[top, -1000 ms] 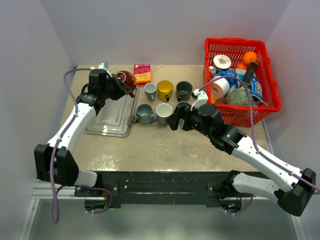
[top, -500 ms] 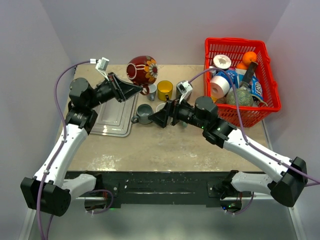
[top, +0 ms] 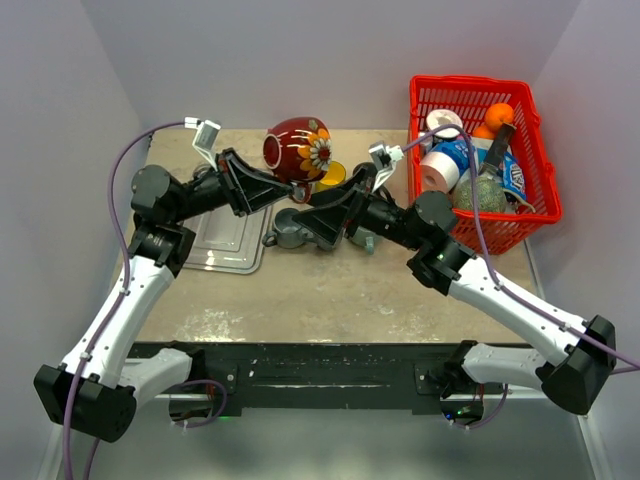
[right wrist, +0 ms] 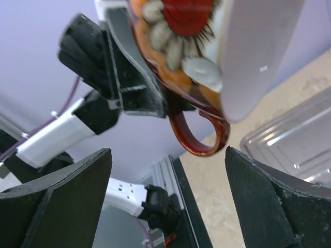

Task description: Turn the mug right side up

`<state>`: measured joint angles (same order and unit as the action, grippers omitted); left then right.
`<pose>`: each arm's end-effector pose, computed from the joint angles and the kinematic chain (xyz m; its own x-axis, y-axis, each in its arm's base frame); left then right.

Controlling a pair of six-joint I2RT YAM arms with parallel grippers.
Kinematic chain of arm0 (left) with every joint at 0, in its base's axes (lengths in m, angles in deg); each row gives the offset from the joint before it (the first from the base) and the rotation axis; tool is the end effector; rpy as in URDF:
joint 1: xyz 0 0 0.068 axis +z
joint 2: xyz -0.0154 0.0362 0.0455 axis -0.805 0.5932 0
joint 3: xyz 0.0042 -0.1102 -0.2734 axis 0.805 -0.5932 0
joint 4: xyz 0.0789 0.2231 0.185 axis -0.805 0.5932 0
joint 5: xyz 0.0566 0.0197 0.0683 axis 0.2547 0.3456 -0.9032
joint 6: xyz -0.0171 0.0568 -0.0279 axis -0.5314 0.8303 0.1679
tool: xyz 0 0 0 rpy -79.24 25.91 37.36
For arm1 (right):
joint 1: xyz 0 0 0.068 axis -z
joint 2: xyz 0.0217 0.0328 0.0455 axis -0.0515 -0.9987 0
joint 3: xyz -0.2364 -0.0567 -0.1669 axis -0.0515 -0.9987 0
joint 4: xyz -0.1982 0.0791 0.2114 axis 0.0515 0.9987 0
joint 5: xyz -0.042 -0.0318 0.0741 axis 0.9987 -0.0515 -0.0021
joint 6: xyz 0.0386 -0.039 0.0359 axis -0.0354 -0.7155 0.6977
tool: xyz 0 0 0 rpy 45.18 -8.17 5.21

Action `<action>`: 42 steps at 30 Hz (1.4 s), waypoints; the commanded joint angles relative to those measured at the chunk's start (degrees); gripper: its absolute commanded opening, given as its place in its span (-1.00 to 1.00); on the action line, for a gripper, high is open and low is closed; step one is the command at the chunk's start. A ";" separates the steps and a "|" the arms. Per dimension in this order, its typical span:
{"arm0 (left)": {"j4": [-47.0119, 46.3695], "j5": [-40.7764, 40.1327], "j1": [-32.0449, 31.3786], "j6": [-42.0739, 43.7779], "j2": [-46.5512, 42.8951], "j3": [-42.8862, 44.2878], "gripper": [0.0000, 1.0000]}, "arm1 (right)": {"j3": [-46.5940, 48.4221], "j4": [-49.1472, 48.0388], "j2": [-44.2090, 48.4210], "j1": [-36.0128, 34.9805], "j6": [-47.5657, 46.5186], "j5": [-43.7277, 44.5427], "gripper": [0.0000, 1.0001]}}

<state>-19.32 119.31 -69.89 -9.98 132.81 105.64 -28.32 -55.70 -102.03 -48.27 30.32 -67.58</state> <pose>0.2425 -0.1132 0.4556 -0.5004 -0.3418 -0.7955 0.7974 0.1759 -0.5772 0.2078 0.2373 0.4254 -0.4723 0.4047 -0.7831 -0.8021 0.1711 0.5722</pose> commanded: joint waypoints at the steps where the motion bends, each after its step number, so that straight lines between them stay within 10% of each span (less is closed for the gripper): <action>1: -11.83 0.31 -0.51 -3.74 -3.27 4.13 -1.00 | 1.31 -9.40 1.92 0.14 3.32 2.13 0.80; 16: -15.70 0.40 -2.01 -6.65 -3.80 4.40 -1.00 | 2.63 -17.58 -3.17 0.06 9.39 1.70 0.24; 20: -15.88 0.40 -2.36 -6.65 -3.80 4.13 -1.00 | 2.98 -19.16 -4.14 -0.03 11.06 0.38 -0.10; 25: -16.05 0.49 -2.54 -6.65 -3.80 3.52 -1.00 | 3.06 -19.69 -4.05 0.06 11.77 -0.24 -1.00; 31: -15.62 0.93 -2.54 -6.12 -3.27 3.43 -1.00 | 2.19 -18.29 -2.65 0.14 11.42 1.08 -1.00; 33: -13.95 1.01 -2.54 -5.16 -3.01 3.69 -0.78 | 2.01 -17.32 -1.95 0.14 10.81 2.13 -1.00; 37: -10.35 1.10 -2.54 -1.65 -3.01 4.04 0.31 | 2.27 -13.11 -0.28 0.06 8.44 4.33 -1.00; 42: 3.15 -0.74 -2.54 6.51 -3.01 7.02 0.78 | 2.80 -1.17 3.23 0.14 1.51 8.72 -1.00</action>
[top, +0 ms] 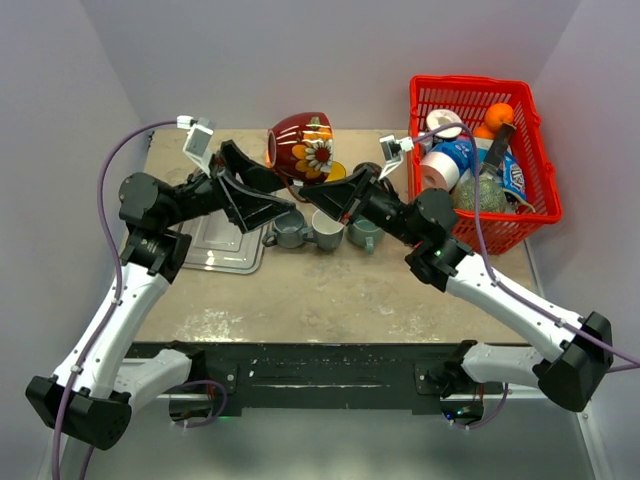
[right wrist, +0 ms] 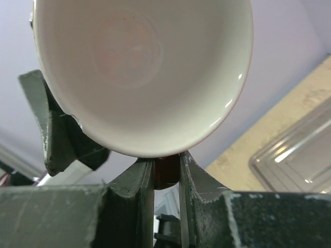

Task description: Turn the mug right side up

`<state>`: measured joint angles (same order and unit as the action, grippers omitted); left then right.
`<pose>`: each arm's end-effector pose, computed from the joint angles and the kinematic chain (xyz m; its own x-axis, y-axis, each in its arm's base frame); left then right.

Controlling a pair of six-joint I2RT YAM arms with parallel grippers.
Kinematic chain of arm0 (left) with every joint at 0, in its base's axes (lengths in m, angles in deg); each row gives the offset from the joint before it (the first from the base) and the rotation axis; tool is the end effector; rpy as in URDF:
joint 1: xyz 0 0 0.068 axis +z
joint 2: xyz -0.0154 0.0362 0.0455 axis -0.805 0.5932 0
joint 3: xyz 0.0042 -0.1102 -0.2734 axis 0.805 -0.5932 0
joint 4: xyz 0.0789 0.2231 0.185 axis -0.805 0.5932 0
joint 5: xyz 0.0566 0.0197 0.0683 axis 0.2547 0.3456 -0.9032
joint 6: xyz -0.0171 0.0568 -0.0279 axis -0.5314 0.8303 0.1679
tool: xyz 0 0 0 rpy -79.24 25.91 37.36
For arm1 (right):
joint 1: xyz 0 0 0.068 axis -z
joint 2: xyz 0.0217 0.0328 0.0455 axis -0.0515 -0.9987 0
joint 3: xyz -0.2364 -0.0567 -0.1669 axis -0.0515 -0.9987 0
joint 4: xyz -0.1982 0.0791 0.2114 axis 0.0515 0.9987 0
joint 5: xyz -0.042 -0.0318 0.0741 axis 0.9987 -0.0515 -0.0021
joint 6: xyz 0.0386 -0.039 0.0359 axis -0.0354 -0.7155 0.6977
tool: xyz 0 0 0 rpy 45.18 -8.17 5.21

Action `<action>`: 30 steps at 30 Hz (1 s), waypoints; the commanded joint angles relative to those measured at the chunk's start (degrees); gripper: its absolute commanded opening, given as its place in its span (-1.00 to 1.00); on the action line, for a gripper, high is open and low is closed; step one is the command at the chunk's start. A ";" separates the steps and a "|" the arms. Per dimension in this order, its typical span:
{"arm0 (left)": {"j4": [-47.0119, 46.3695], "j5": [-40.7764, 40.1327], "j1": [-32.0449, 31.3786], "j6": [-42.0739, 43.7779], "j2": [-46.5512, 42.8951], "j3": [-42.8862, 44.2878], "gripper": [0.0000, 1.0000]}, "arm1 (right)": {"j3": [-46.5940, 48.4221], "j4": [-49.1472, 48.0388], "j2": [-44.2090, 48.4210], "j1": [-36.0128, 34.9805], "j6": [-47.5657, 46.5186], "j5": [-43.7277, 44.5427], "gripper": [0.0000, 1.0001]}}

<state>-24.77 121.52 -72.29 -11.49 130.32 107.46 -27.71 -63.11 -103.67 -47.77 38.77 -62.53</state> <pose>0.2141 -0.1166 0.4864 -0.4119 -0.3403 -0.8453 0.8824 0.0824 -0.4631 0.2164 0.2359 0.4368 -0.5000 0.5430 -0.6747 -0.7529 0.1125 0.6484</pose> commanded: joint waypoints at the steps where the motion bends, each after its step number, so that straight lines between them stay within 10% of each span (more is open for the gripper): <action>1: 14.38 -7.30 -0.13 15.44 -0.17 7.57 0.94 | 2.36 8.87 5.75 -0.45 -8.28 6.20 -1.00; 8: 45.88 -30.61 -0.13 31.07 2.03 20.77 0.99 | 1.31 37.27 15.14 -0.36 -20.23 19.99 -1.00; 15: 46.61 -46.97 -0.13 29.58 0.63 16.12 0.99 | -2.55 56.00 21.84 -0.45 -24.28 30.75 -1.00; 30: 50.12 -51.64 -0.13 29.05 3.70 16.12 0.99 | -10.82 73.85 14.99 -4.48 -13.05 37.60 -1.00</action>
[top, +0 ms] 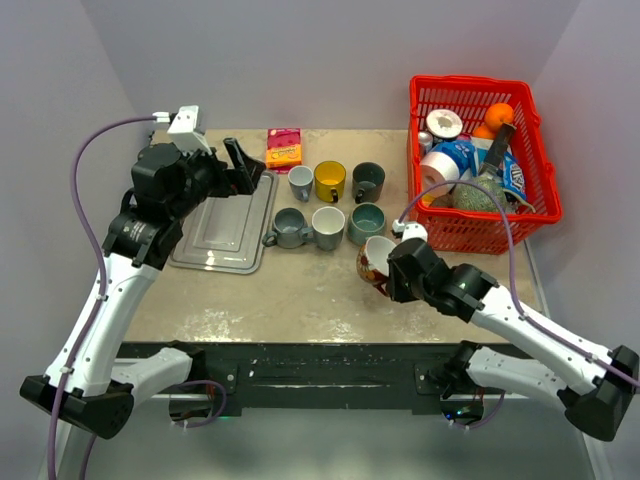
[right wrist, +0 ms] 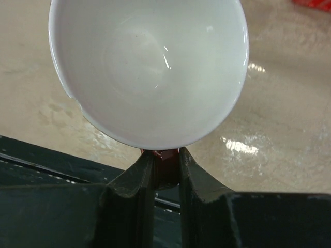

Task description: Turn the mug right side up

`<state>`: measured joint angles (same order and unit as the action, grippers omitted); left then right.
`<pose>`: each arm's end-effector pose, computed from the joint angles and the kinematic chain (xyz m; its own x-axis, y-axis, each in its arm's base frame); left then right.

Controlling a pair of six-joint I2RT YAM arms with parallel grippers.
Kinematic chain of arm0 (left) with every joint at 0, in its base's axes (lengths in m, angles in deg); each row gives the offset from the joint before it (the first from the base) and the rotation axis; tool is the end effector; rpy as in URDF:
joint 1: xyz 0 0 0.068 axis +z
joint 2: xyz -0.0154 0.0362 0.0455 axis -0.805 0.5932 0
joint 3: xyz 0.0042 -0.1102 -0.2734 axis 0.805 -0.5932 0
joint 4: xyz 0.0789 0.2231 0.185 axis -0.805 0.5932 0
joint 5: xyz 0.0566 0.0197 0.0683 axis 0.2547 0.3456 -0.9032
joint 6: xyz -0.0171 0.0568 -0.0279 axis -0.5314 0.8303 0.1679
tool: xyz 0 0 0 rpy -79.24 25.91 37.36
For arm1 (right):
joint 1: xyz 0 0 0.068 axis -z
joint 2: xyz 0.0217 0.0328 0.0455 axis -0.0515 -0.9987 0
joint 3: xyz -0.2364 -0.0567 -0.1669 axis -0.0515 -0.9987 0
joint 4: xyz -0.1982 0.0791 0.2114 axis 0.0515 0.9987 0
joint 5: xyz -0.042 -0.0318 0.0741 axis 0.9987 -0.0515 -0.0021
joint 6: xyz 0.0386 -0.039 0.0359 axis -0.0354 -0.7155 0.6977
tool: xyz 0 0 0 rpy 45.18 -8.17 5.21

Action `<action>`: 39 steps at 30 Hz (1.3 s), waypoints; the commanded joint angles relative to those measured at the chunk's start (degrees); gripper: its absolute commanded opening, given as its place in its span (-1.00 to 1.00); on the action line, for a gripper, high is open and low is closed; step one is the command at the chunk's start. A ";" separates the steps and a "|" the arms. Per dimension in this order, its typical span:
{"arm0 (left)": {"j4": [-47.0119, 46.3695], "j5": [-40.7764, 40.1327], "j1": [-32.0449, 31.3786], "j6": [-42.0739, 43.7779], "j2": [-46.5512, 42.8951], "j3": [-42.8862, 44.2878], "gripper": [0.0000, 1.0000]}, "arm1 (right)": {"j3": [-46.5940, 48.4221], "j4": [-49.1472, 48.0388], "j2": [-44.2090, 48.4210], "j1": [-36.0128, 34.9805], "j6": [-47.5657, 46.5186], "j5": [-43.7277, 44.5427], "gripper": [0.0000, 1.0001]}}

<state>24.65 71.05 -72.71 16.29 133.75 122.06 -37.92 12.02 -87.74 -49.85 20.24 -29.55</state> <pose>0.2487 -0.0899 0.4764 -0.3219 -0.3140 -0.8932 0.2869 0.8667 -0.4081 0.1585 0.1482 0.2893 -0.7324 -0.0409 -0.6796 -0.2196 0.9591 0.1789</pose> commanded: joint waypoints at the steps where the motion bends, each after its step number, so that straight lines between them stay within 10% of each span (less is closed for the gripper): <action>1: 0.79 -1.26 0.28 1.27 0.18 1.43 0.99 | -0.61 -1.45 -2.34 -4.15 6.28 6.19 -1.00; 23: 2.19 -2.85 0.28 1.36 0.45 0.73 0.99 | -5.45 -5.66 -15.27 -13.05 16.14 20.09 -1.00; 30: 3.16 -3.55 0.28 1.62 0.27 0.81 0.99 | -6.24 -8.30 -13.69 -13.84 14.90 16.58 0.00; 39: 4.48 -3.90 0.28 1.45 -0.17 0.73 0.99 | -5.01 -5.76 -7.46 -13.84 13.67 12.62 0.41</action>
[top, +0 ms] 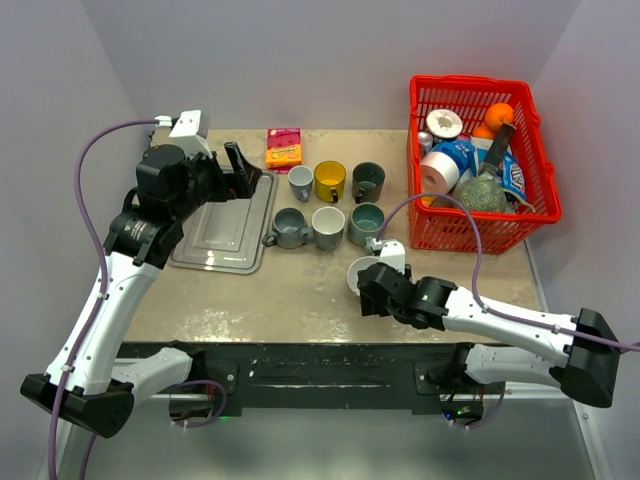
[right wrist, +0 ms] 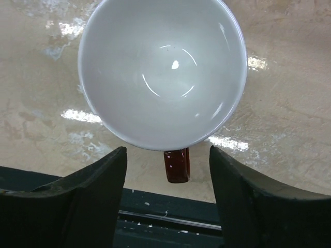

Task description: Turn the mug right side up

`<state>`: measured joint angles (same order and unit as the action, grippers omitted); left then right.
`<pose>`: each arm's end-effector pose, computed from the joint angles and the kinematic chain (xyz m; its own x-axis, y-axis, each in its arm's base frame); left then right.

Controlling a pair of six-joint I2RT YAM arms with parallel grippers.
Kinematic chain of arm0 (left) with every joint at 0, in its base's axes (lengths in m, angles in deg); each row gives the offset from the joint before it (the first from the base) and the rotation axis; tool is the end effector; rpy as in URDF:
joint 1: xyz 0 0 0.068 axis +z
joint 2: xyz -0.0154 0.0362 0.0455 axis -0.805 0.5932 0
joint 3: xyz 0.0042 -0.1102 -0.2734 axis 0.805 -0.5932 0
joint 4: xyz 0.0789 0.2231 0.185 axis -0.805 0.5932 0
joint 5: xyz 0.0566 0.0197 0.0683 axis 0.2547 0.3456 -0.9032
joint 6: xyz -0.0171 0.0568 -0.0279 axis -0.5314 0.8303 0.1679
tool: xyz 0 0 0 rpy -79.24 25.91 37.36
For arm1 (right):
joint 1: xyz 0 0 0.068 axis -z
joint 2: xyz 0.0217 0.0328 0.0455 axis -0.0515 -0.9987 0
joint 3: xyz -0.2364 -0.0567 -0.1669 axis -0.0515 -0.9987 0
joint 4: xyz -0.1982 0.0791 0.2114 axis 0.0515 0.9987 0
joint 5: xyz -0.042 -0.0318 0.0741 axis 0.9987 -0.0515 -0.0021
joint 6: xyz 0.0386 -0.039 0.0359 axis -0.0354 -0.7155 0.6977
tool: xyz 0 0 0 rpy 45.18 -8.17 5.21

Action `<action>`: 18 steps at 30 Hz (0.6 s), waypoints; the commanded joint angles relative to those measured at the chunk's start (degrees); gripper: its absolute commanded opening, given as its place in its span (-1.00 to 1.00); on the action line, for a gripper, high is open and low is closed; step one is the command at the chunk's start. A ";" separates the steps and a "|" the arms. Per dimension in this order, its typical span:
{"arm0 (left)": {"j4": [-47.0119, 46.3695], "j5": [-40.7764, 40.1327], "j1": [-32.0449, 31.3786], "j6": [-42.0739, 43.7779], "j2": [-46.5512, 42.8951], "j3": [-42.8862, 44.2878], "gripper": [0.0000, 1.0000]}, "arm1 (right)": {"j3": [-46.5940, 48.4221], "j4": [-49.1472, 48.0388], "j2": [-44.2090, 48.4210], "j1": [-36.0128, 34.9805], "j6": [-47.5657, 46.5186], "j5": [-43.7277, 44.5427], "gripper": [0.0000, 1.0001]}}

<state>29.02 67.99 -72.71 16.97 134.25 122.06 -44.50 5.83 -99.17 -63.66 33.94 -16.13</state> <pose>0.2506 -0.0876 0.4649 -0.3711 -0.2865 -0.8833 0.2149 0.8989 -0.3819 0.1399 0.1972 0.2171 -0.7495 -0.0676 -0.6585 -0.1439 0.9876 0.0624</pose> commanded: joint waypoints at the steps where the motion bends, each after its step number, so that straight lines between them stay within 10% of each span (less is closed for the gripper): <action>1: 0.63 -0.84 0.37 0.59 -0.59 0.99 0.99 | 2.18 1.13 5.11 -0.02 0.05 -0.89 0.49; 7: 6.35 -0.23 0.28 -0.11 -2.25 0.82 0.99 | 7.97 1.93 12.85 -0.02 -1.00 0.43 0.98; 18: 10.39 3.72 0.28 -2.40 -13.40 -12.45 0.99 | 26.70 1.73 13.74 -0.11 -11.99 16.84 0.97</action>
<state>38.18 68.78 -72.71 15.35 124.28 112.27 -23.16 7.38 -84.96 -63.66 26.71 -9.90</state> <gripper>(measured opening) 0.992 0.986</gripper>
